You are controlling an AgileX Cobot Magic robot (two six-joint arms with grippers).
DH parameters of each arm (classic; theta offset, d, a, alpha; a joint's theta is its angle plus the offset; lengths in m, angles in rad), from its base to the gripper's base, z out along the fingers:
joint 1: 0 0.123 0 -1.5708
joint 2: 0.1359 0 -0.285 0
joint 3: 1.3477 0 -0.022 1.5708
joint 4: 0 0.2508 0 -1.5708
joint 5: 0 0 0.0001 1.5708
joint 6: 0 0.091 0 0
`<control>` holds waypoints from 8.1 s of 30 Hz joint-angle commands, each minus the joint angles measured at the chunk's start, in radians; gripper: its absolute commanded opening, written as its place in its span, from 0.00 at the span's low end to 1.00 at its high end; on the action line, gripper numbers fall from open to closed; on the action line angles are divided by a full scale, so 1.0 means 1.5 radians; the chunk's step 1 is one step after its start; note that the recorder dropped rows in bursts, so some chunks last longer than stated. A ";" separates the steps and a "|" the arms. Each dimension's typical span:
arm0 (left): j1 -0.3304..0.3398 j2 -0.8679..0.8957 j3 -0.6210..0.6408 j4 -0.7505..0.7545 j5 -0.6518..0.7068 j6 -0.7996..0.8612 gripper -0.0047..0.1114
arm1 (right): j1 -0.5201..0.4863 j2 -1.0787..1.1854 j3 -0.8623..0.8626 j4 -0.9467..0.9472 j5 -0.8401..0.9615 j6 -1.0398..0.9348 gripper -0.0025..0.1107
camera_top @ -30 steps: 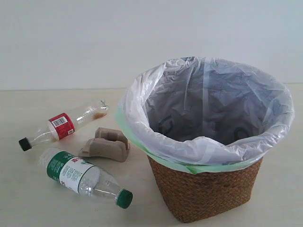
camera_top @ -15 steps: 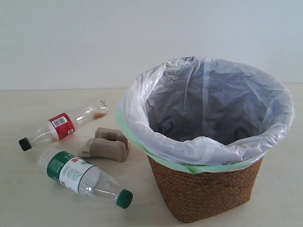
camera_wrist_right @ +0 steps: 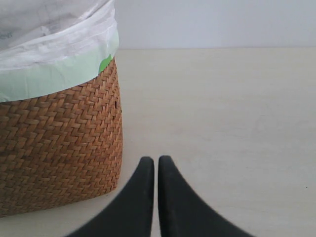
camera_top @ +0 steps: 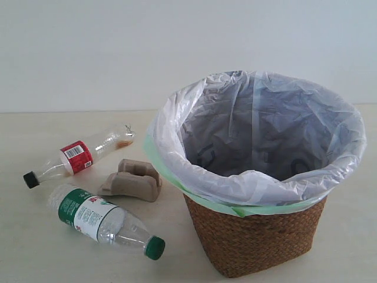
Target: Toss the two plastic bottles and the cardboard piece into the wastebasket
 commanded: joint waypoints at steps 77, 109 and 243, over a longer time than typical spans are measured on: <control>-0.002 0.682 -0.725 -0.285 0.527 0.812 0.07 | -0.004 -0.003 -0.001 -0.004 -0.003 -0.003 0.02; 0.000 1.047 -0.725 -0.223 0.494 1.208 0.07 | -0.004 -0.003 -0.001 -0.004 -0.003 -0.003 0.02; -0.148 1.193 -0.620 -0.148 0.182 1.037 0.63 | -0.004 -0.003 -0.001 -0.004 -0.001 -0.003 0.02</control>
